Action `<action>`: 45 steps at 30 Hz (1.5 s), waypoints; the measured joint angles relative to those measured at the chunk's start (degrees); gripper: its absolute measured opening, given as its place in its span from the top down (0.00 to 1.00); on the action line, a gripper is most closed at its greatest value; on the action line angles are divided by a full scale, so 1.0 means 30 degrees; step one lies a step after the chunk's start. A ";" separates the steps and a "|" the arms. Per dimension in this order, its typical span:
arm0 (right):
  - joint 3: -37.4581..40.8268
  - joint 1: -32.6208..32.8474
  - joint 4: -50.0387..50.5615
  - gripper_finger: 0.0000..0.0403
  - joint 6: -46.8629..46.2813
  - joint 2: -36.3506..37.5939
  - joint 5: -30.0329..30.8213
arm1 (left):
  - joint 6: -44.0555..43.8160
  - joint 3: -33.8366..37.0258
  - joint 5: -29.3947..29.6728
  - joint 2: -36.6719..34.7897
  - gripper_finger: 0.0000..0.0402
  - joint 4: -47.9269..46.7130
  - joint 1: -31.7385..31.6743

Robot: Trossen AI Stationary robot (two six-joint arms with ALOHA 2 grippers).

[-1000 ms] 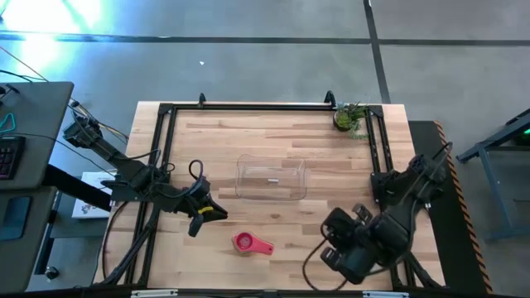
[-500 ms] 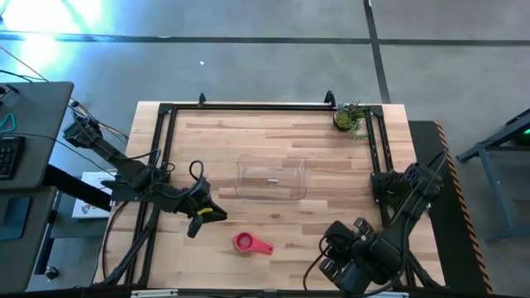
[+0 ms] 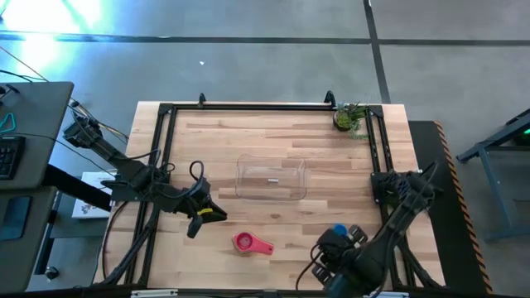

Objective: Nest measuring cups in basket
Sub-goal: Stack the blue measuring cup on top of the red measuring cup

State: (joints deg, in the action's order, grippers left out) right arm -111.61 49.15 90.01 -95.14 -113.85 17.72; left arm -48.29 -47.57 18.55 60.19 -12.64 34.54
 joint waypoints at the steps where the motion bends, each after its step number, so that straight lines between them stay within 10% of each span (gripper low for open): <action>1: 0.0000 -0.0003 0.0002 0.65 -0.0061 -0.0086 0.0011 | 0.0007 0.0000 0.0000 0.0006 0.87 -0.0007 0.0000; 16: 0.4316 -0.1072 -0.0509 0.65 0.0548 0.0470 -0.1683 | -0.0007 0.0007 0.0000 0.0006 0.87 -0.0028 0.0000; 31: 1.4868 -0.1642 -1.0838 0.65 0.1017 0.5753 -0.3741 | -0.0328 0.0007 0.0015 0.0006 0.87 -0.0488 -0.0001; 45: 1.7443 -0.1686 -1.3512 0.65 0.1305 0.5991 -0.4926 | -0.0342 0.0007 0.0029 0.0006 0.87 -0.0561 -0.0007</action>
State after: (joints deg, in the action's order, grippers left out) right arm -59.28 44.10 49.48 -91.22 -95.88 2.94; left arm -49.32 -47.55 18.63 60.20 -14.33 34.52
